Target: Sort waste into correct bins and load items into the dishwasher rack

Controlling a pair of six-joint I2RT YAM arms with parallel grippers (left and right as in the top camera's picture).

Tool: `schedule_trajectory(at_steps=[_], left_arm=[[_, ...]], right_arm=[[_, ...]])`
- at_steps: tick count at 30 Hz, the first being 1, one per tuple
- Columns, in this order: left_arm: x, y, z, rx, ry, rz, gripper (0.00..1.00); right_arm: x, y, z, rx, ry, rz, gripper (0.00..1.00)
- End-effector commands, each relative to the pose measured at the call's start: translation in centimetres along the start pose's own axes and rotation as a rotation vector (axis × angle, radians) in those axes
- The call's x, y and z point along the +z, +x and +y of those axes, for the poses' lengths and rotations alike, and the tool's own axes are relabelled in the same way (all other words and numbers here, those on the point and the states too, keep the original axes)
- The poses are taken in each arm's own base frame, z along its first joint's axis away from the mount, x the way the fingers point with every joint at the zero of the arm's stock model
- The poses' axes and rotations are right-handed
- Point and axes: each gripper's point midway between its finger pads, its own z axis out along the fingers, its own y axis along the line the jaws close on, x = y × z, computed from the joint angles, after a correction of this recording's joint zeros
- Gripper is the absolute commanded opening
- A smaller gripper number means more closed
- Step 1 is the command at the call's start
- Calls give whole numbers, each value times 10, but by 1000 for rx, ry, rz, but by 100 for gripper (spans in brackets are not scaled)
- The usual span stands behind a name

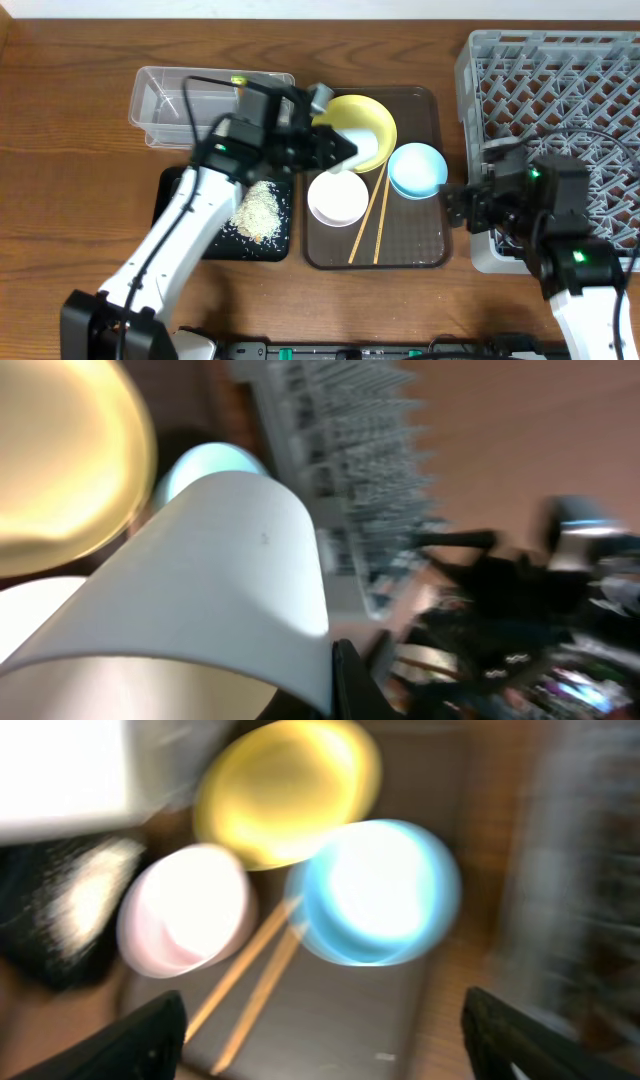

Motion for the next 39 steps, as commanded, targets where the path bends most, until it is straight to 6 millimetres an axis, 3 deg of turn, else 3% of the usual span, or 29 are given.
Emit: schedule_trajectory(at_steps=[1, 4, 10, 21, 25, 31, 33, 35, 39], left_arm=[[-12, 18, -30, -18, 285, 155, 6], [-12, 25, -35, -43, 365, 214, 6], [-7, 40, -49, -50, 442, 294, 6], [-4, 50, -58, -51, 470, 338, 6], [-4, 50, -58, -54, 469, 339, 6], [-3, 50, -57, -54, 465, 337, 8], [-1, 48, -54, -52, 444, 325, 15], [5, 44, -45, -50, 386, 293, 29], [19, 30, -6, -49, 155, 182, 50]], right_arm=[[-2, -3, 60, -142, -414, -11, 89], [5, -1, 75, -164, -559, 1, 89], [25, -7, 81, -181, -653, -6, 91], [15, -28, 109, -304, -845, -129, 88], [15, -26, 113, -309, -855, -124, 70], [16, -29, 111, -324, -842, -136, 58], [20, -30, 108, -330, -814, -138, 55], [27, -31, 101, -329, -756, -131, 54], [56, -31, 60, -250, -463, -70, 49]])
